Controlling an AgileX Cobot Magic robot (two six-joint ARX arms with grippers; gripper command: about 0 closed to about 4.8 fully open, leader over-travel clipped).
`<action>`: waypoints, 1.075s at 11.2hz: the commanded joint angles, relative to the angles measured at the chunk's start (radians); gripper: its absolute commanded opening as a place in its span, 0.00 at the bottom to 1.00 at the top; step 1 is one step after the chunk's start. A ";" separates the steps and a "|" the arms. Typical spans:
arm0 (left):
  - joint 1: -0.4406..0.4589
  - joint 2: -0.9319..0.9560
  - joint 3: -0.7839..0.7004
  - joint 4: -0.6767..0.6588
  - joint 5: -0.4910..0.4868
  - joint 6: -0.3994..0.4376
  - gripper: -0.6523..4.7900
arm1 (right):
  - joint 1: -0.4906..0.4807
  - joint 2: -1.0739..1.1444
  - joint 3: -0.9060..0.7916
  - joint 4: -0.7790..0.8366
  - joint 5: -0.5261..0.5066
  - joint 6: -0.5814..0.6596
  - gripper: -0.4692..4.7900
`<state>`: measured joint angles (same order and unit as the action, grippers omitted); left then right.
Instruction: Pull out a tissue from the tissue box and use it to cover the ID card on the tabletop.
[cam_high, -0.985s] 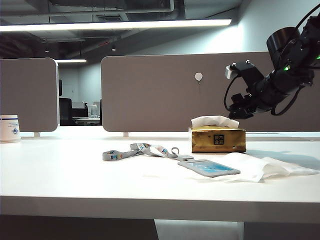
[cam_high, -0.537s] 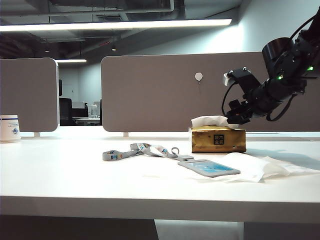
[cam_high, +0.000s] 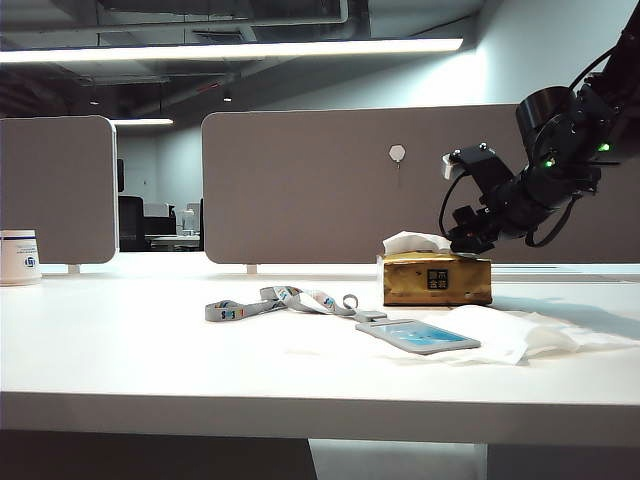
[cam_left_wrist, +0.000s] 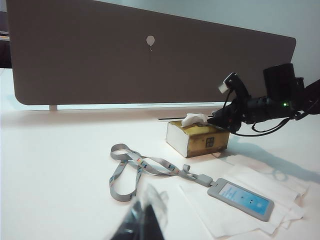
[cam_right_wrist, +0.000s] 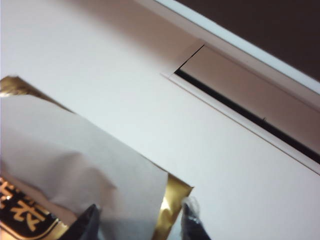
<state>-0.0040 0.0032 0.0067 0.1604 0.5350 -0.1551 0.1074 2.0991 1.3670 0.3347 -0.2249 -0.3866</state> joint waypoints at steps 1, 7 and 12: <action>-0.001 0.001 0.004 0.010 0.004 -0.003 0.11 | 0.004 -0.003 0.004 -0.003 -0.025 -0.007 0.42; -0.001 0.001 0.004 0.010 0.003 -0.002 0.11 | 0.004 -0.003 0.004 -0.021 -0.032 -0.007 0.08; -0.001 0.001 0.004 0.009 0.003 -0.002 0.11 | 0.013 -0.114 0.004 0.081 -0.040 -0.006 0.09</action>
<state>-0.0040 0.0032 0.0067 0.1604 0.5350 -0.1551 0.1196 2.0037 1.3670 0.3931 -0.2623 -0.3939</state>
